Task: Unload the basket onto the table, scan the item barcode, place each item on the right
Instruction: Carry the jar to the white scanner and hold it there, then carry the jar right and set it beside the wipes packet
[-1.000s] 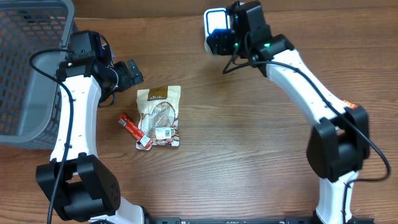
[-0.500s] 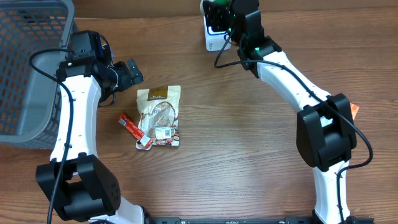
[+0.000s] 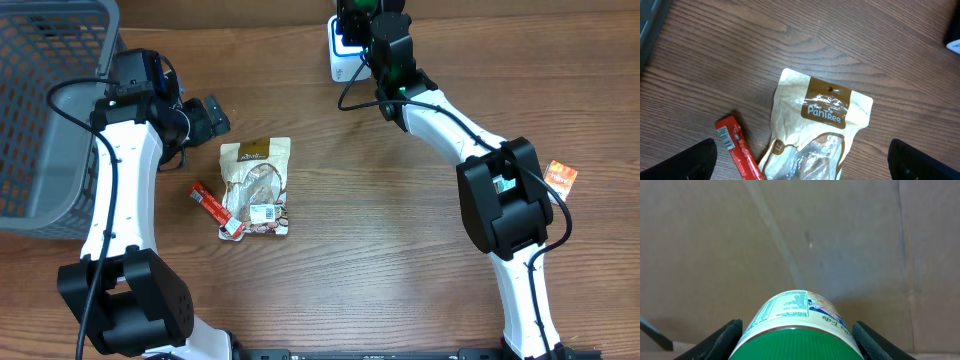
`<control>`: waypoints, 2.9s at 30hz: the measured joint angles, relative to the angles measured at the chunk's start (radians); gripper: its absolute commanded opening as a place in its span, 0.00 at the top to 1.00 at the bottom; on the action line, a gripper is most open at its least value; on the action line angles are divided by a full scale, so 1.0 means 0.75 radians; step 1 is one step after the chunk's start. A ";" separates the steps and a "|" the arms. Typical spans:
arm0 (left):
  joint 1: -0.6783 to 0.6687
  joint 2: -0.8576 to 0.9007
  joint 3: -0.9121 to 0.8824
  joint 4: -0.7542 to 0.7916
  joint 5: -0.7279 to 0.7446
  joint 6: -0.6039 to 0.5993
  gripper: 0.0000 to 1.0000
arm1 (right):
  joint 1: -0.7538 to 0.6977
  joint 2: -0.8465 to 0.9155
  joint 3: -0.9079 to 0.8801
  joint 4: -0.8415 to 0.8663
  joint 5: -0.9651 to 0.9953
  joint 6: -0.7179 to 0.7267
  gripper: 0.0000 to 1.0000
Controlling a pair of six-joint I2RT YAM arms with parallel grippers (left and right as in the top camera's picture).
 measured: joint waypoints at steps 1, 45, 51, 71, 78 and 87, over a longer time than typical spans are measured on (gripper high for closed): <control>0.000 0.000 0.000 -0.001 0.000 0.000 0.00 | 0.000 0.002 0.000 0.014 0.008 -0.001 0.96; 0.000 0.000 0.000 -0.001 0.000 0.000 0.00 | 0.040 0.192 0.001 0.307 0.084 -0.215 0.96; 0.000 0.000 0.000 -0.001 0.000 0.000 0.00 | 0.043 0.183 0.002 0.287 0.097 -0.223 0.96; 0.000 0.000 0.001 -0.001 0.000 0.000 0.00 | 0.023 -0.633 0.043 -1.421 0.094 -0.175 0.96; 0.000 0.000 0.001 -0.001 0.000 0.000 0.00 | -0.052 -0.632 -0.010 -2.035 0.091 -0.133 0.96; 0.000 0.000 0.001 -0.001 0.001 0.000 0.00 | -0.187 -0.632 -0.308 -2.095 0.066 -0.108 0.96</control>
